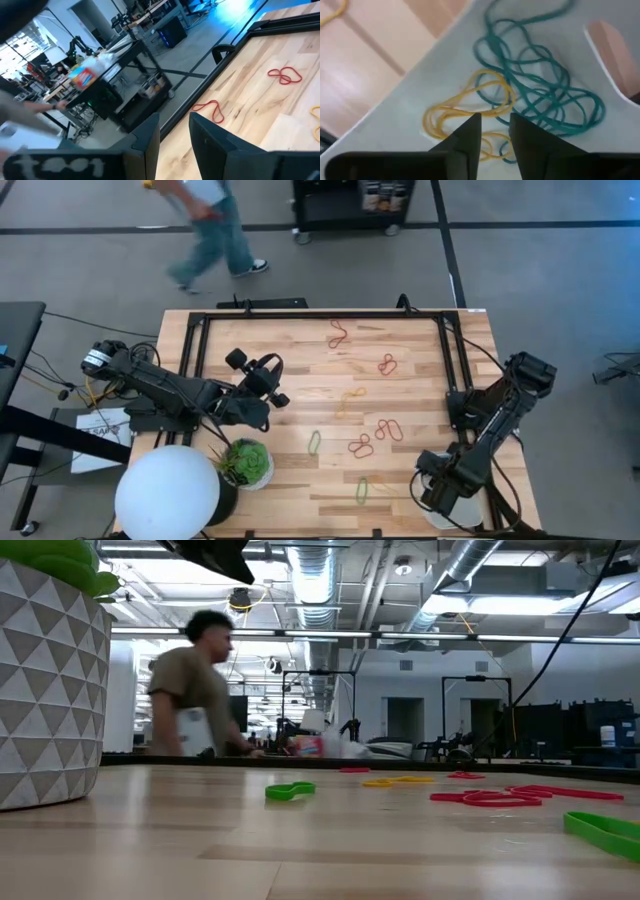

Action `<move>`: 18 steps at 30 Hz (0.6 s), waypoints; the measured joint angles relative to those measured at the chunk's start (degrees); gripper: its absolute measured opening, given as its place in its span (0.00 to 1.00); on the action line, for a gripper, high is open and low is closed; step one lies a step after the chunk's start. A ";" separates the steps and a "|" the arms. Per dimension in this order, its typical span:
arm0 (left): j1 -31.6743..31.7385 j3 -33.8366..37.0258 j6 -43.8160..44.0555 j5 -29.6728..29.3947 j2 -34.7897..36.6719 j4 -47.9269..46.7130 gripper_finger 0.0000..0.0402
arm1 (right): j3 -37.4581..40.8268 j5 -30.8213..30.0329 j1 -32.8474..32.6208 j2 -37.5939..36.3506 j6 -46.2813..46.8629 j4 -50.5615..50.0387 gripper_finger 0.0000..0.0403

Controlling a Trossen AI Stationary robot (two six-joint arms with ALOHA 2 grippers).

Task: Pick and place items into bin
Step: Put the yellow rubber band into the white bin

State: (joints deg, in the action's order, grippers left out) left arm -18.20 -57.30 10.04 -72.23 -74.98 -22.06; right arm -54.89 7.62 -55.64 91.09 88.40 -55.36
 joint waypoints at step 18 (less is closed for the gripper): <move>5.71 -0.01 -10.01 6.04 0.92 0.35 0.24 | -9.46 -25.47 13.29 -5.08 -28.15 -4.17 0.19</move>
State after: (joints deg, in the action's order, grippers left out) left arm -12.49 -57.31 0.04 -66.19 -74.06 -21.71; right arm -64.36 -17.85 -42.35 86.01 60.25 -59.53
